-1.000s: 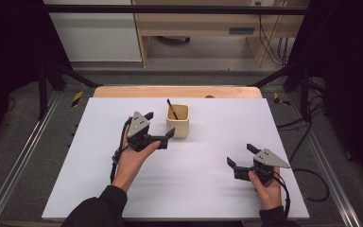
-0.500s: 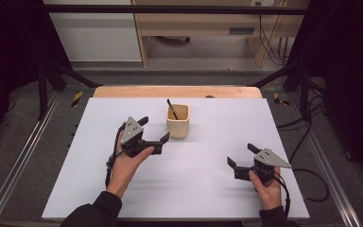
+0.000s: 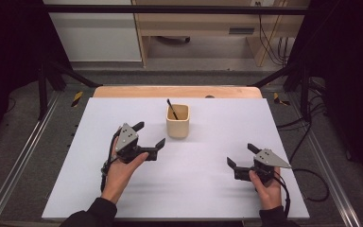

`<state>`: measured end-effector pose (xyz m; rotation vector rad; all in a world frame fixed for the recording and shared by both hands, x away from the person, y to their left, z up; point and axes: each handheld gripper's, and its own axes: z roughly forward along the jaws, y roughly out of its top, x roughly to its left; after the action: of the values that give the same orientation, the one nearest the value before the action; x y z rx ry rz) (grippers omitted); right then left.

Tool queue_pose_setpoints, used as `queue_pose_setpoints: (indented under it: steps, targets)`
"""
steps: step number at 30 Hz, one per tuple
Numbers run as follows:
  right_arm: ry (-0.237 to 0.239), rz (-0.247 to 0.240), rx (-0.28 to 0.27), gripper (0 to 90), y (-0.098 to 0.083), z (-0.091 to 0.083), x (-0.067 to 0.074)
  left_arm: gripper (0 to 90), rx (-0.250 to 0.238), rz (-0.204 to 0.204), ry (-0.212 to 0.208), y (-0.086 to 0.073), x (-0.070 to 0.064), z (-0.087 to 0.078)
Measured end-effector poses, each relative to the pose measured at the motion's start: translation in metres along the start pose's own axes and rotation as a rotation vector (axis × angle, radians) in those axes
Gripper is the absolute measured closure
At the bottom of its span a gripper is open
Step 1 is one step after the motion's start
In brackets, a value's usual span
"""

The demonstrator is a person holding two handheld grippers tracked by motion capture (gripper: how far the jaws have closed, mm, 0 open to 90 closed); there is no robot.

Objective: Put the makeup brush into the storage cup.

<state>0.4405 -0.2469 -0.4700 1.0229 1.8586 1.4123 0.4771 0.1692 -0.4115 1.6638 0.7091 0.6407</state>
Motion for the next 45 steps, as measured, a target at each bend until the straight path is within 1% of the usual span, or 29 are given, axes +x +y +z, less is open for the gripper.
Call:
queue_pose_setpoints:
  steps: [5, 7, 9, 14, 25, 29, 31, 34, 35, 38, 41, 43, 45]
  targets:
    - [0.001, -0.004, 0.001, 4.0, 0.000, 0.000, 0.000, 1.9, -0.008, -0.004, 0.000, -0.008, 0.001, -0.011]
    - [0.001, -0.004, 0.002, 4.0, 0.000, 0.000, 0.000, 1.9, -0.012, -0.003, 0.009, -0.011, 0.001, -0.015]
    - [0.002, -0.009, 0.003, 4.0, 0.000, 0.000, 0.000, 1.9, -0.015, 0.000, 0.009, -0.014, 0.002, -0.019]
    - [0.005, -0.011, 0.004, 4.2, -0.001, 0.000, 0.001, 1.9, -0.022, -0.015, 0.015, -0.022, 0.004, -0.027]
    - [0.005, -0.014, 0.000, 4.2, 0.000, 0.000, 0.001, 1.9, -0.030, -0.002, 0.025, -0.029, 0.010, -0.043]
    - [0.007, -0.009, -0.005, 4.4, 0.000, -0.001, 0.002, 1.9, -0.036, 0.005, 0.032, -0.031, 0.013, -0.048]
    - [0.024, 0.016, -0.023, 4.7, 0.001, -0.002, 0.002, 1.8, -0.041, 0.007, 0.043, -0.032, 0.014, -0.051]
    - [0.005, 0.001, -0.037, 4.6, 0.003, -0.004, 0.003, 1.8, -0.054, 0.019, 0.057, -0.034, 0.016, -0.057]
    - [0.000, 0.008, -0.041, 4.5, 0.003, -0.004, 0.003, 1.8, -0.059, 0.016, 0.062, -0.034, 0.017, -0.059]
    - [-0.012, 0.001, -0.049, 4.2, 0.003, -0.005, 0.003, 1.8, -0.070, 0.005, 0.075, -0.036, 0.020, -0.064]
    - [-0.016, -0.002, -0.047, 4.2, 0.003, -0.007, 0.002, 1.9, -0.075, 0.014, 0.088, -0.036, 0.023, -0.069]
    - [-0.016, 0.001, -0.056, 4.4, 0.003, -0.008, 0.002, 1.9, -0.082, 0.011, 0.093, -0.037, 0.026, -0.072]
    - [-0.020, -0.007, -0.070, 4.4, 0.004, -0.010, 0.002, 1.8, -0.080, 0.011, 0.097, -0.038, 0.028, -0.075]
